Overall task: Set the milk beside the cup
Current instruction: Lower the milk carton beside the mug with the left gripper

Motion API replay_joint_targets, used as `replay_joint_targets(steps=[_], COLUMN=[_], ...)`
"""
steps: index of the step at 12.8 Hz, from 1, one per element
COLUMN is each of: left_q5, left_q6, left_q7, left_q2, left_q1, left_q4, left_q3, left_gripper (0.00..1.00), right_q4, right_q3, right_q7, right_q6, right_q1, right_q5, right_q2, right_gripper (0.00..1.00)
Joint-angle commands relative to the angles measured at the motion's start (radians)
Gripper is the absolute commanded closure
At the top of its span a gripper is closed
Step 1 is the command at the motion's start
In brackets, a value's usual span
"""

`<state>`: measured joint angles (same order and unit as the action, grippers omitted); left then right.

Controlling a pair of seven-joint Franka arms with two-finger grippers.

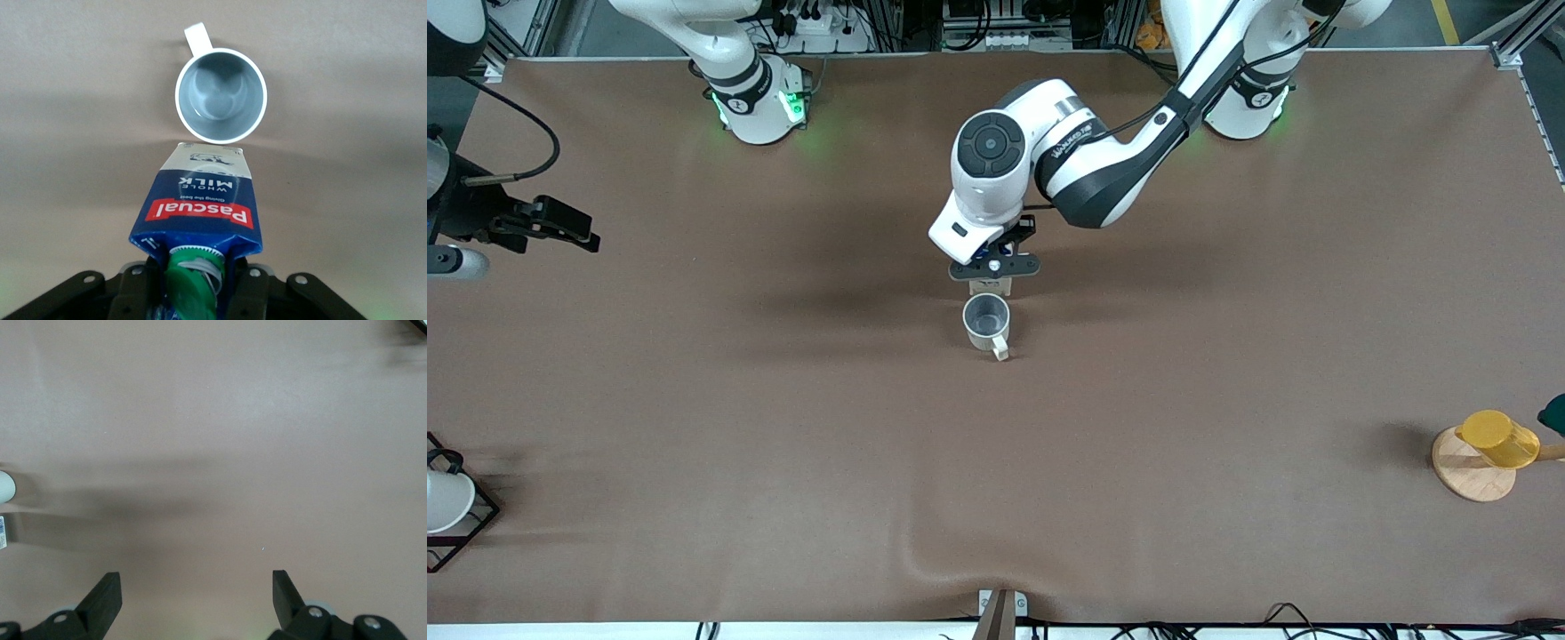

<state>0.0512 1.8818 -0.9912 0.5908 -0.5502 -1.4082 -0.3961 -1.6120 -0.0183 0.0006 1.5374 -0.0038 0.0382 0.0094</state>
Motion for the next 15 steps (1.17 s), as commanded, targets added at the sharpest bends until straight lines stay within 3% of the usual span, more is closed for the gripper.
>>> replay_joint_targets(steps=[1, 8, 11, 12, 13, 15], left_q5=[0.048, 0.052, 0.053, 0.053, 0.053, 0.053], left_q6=[-0.003, 0.037, 0.054, 0.059, 0.059, 0.060], left_q7=[-0.012, -0.006, -0.009, -0.014, -0.012, -0.010], left_q2=[0.030, 0.061, 0.081, 0.086, 0.092, 0.075], left_q1=[-0.016, -0.022, -0.022, -0.020, -0.020, -0.014], left_q4=[0.029, 0.031, 0.031, 0.031, 0.031, 0.031], left_q3=[0.006, 0.006, 0.006, 0.006, 0.006, 0.006], left_gripper=[0.84, 0.81, 0.74, 0.54, 0.01, 0.00], right_q4=[0.009, 0.027, 0.027, 0.029, 0.032, 0.034], right_q3=[0.027, 0.035, 0.031, 0.029, 0.027, 0.031], right_q7=[0.060, 0.023, -0.021, -0.019, -0.004, 0.004], right_q6=[-0.016, -0.043, -0.051, -0.057, -0.057, -0.057], right_q1=[-0.022, -0.025, -0.027, -0.031, -0.031, -0.024], right_q5=[-0.011, -0.046, -0.046, -0.044, -0.041, -0.047], right_q2=[-0.017, -0.020, -0.034, -0.032, -0.031, -0.025], right_gripper=[0.00, 0.00, 0.00, 0.00, 0.00, 0.00])
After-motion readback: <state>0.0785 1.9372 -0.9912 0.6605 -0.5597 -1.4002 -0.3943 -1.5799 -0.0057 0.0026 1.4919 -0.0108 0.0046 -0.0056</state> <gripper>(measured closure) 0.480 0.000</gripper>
